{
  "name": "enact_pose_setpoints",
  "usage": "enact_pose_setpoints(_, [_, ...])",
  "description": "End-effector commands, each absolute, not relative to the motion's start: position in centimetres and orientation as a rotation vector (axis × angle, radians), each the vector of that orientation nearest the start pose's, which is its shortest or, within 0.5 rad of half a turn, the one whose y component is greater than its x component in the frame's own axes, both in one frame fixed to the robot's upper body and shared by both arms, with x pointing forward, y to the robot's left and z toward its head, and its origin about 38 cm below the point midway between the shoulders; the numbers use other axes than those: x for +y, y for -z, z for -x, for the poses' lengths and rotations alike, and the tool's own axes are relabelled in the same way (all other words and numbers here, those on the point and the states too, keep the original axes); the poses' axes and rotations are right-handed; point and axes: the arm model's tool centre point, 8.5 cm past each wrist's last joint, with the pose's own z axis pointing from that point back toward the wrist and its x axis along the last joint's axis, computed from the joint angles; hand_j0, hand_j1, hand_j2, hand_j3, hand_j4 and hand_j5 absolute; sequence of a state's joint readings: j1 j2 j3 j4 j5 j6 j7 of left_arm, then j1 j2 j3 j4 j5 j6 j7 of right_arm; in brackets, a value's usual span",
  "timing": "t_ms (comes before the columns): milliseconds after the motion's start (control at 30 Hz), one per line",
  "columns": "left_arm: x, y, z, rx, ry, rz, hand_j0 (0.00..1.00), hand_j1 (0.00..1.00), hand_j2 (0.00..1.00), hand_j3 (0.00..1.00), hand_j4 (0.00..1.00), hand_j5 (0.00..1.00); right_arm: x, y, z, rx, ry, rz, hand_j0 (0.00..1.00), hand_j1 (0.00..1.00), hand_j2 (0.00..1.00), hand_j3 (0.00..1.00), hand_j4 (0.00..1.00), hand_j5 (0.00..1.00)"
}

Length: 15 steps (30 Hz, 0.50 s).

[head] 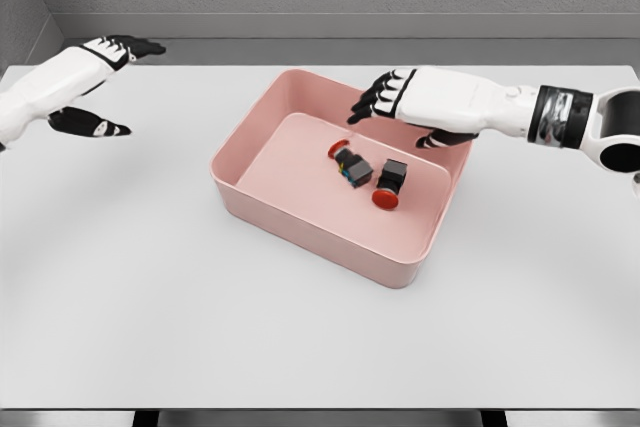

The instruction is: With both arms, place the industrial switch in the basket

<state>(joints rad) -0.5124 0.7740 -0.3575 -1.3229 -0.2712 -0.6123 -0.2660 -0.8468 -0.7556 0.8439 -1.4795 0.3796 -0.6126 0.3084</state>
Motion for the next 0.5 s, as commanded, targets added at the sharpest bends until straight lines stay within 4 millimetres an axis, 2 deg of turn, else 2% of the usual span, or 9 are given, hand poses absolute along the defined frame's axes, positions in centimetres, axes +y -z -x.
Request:
enact_pose_setpoints(0, [36.7, -24.0, -44.5, -1.764, 1.531, -0.537, 1.00, 1.00, 1.00, 1.00, 1.00, 1.00, -23.2, -26.2, -44.7, 2.203, 2.675, -0.516, 1.00, 1.00, 1.00, 1.00, 1.00, 1.00])
enact_pose_setpoints(67, [37.0, -23.9, -44.6, -1.754, 1.527, -0.540, 1.00, 1.00, 1.00, 1.00, 1.00, 1.00, -25.2, -26.3, -44.7, 2.199, 2.707, -0.576, 1.00, 1.00, 1.00, 1.00, 1.00, 1.00])
enact_pose_setpoints(133, [37.4, -24.0, -44.5, -1.743, 1.535, -0.548, 1.00, 1.00, 1.00, 1.00, 1.00, 1.00, -28.7, -26.6, -44.3, 2.213, 2.739, -0.681, 1.00, 1.00, 1.00, 1.00, 1.00, 1.00])
enact_pose_setpoints(233, [37.5, -23.6, -44.3, -1.732, 1.536, -0.542, 1.00, 1.00, 1.00, 1.00, 1.00, 1.00, -32.3, -27.3, -43.7, 2.260, 2.740, -0.810, 1.00, 1.00, 1.00, 1.00, 1.00, 1.00])
enact_pose_setpoints(300, [37.8, -23.5, -44.2, -1.721, 1.539, -0.547, 1.00, 1.00, 1.00, 1.00, 1.00, 1.00, -33.7, -27.8, -43.4, 2.299, 2.741, -0.830, 1.00, 1.00, 1.00, 1.00, 1.00, 1.00])
enact_pose_setpoints(467, [38.2, -23.4, -43.9, -1.715, 1.532, -0.550, 1.00, 1.00, 1.00, 1.00, 1.00, 1.00, -34.9, -27.5, -43.0, 2.287, 2.778, -0.850, 1.00, 1.00, 1.00, 1.00, 1.00, 1.00])
